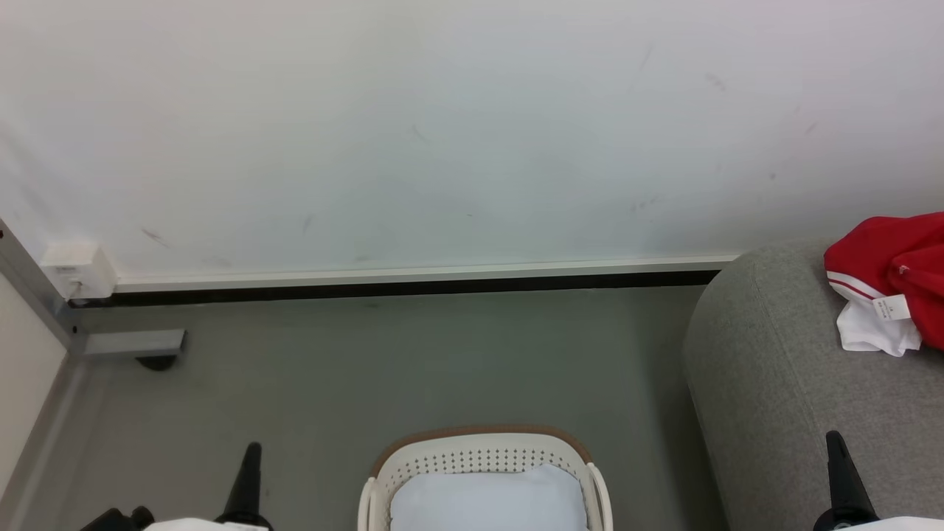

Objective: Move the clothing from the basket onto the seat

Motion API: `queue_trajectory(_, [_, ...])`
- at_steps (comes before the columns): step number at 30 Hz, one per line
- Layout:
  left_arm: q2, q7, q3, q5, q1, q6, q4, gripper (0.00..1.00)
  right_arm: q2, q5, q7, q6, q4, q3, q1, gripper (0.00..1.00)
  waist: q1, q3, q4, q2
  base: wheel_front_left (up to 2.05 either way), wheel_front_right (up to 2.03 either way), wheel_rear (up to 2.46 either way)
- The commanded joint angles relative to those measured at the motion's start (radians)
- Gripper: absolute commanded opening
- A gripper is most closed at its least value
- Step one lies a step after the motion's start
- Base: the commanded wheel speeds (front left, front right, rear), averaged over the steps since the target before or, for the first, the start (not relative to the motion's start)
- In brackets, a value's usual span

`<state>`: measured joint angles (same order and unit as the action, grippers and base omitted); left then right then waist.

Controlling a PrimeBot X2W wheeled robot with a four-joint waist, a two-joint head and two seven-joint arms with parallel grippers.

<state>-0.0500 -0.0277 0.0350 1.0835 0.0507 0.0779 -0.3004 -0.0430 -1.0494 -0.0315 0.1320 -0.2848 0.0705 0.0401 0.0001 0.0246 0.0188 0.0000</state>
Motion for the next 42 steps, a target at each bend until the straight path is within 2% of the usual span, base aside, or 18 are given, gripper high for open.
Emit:
queue_trajectory(1, [-0.004,0.006,0.010,0.029,0.020,0.007,0.014,0.00,-0.009,-0.031,0.009,-0.001,0.016,0.005,0.027,0.00,0.0000,-0.001,0.000,0.0000,0.00,0.00,0.00])
queue_trajectory(42, [-0.002,0.105,0.061,0.381,0.051,0.041,0.044,0.00,-0.010,-0.407,0.107,-0.002,0.035,0.033,0.062,0.00,0.0000,-0.018,-0.012,0.0000,0.00,0.00,0.00])
